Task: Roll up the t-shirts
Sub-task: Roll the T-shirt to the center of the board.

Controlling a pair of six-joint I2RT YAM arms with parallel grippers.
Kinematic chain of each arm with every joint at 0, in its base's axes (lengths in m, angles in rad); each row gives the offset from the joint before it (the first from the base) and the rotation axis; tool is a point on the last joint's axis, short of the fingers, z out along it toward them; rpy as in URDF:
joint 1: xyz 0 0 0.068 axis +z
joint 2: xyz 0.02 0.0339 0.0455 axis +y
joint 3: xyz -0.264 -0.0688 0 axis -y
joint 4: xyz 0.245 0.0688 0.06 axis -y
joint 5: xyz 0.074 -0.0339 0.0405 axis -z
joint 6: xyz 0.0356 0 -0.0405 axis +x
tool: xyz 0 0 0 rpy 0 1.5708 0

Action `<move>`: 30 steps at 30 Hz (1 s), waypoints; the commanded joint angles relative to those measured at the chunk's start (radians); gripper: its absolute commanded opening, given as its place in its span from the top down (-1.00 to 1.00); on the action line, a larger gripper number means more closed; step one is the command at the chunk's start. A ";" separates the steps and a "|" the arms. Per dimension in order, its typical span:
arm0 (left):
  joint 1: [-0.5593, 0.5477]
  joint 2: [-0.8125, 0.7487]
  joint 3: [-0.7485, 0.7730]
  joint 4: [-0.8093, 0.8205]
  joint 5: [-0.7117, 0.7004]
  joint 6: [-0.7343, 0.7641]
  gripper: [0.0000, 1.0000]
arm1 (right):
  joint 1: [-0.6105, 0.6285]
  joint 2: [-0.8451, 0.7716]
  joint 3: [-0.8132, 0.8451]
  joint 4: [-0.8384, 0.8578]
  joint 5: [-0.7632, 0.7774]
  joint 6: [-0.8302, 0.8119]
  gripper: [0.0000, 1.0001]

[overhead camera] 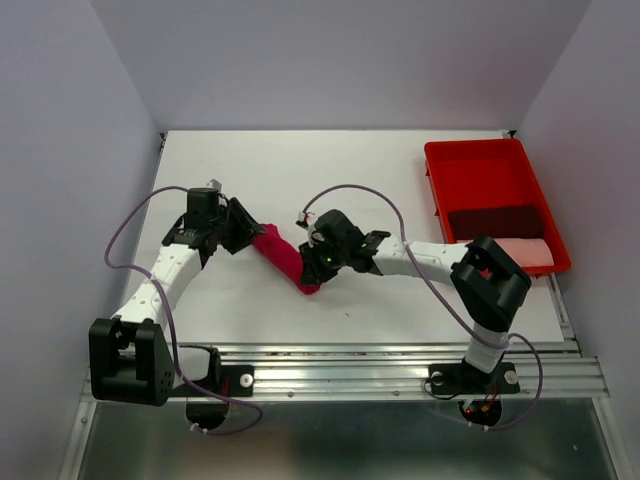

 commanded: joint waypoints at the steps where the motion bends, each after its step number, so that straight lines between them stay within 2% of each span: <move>1: 0.003 -0.003 0.018 0.012 0.018 0.026 -0.01 | -0.073 0.000 0.005 0.059 -0.256 0.043 0.99; 9: -0.008 0.042 0.019 0.047 0.061 0.043 0.50 | -0.173 0.102 0.051 0.056 -0.602 0.073 0.99; 14: -0.022 0.085 0.034 0.072 0.072 0.051 0.63 | -0.205 0.175 0.066 0.047 -0.693 0.109 0.99; 16: -0.025 0.109 0.042 0.078 0.075 0.057 0.75 | -0.216 0.196 0.065 0.050 -0.715 0.120 0.99; 30: -0.042 0.218 0.074 0.136 0.092 0.068 0.82 | -0.282 0.237 0.092 0.045 -0.764 0.142 0.99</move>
